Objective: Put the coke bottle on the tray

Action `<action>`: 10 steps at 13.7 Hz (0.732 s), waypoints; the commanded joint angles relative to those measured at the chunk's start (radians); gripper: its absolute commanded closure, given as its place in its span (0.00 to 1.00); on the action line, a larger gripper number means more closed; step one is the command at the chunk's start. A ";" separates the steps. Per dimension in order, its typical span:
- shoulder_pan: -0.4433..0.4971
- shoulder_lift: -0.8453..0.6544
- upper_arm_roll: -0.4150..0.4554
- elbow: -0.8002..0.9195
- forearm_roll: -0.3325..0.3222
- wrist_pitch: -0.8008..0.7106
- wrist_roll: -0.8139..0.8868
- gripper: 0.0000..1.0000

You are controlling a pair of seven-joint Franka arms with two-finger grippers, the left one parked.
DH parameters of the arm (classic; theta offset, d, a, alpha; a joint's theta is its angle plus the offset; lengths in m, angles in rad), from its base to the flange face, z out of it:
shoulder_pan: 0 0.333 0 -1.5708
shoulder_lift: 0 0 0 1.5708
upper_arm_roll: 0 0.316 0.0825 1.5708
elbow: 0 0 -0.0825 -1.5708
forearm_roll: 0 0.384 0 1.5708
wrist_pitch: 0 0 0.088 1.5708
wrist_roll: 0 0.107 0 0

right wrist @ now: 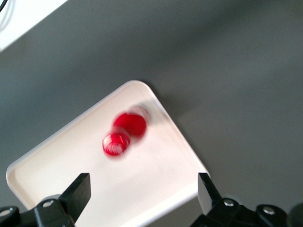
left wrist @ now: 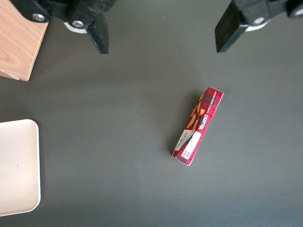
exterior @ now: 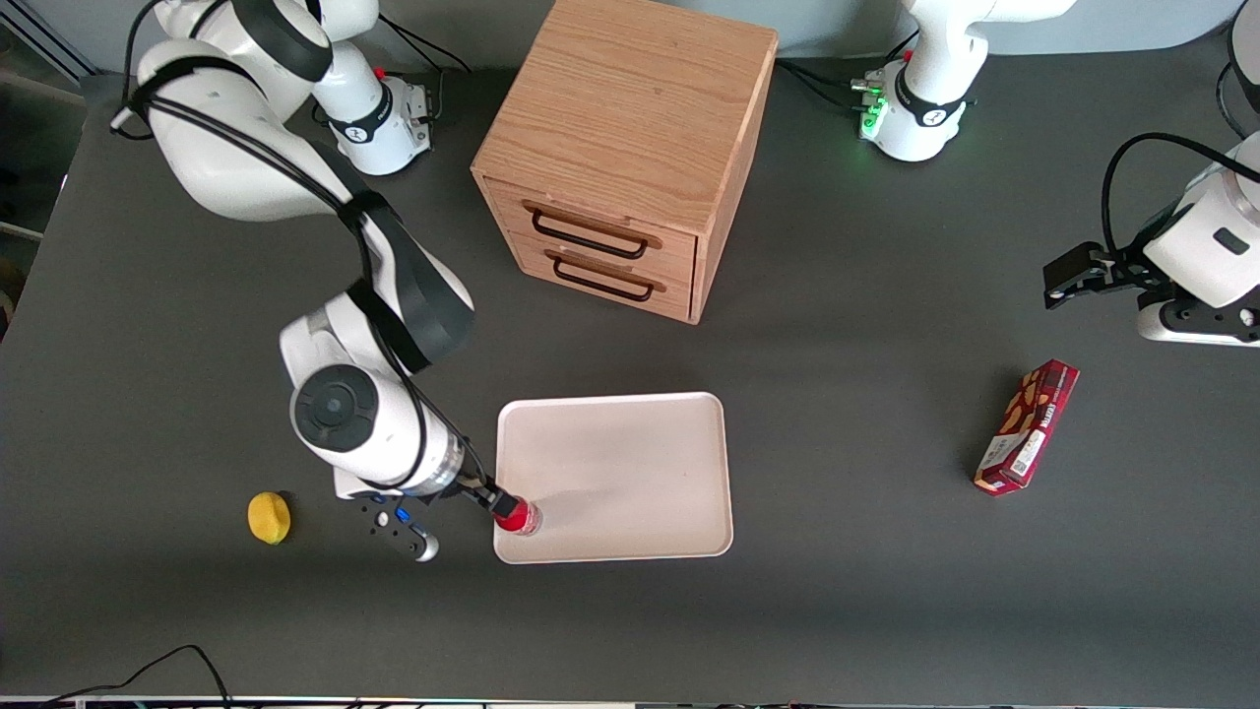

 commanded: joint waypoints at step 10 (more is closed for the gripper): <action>-0.164 -0.884 -0.406 -0.574 0.432 -0.405 -0.824 0.00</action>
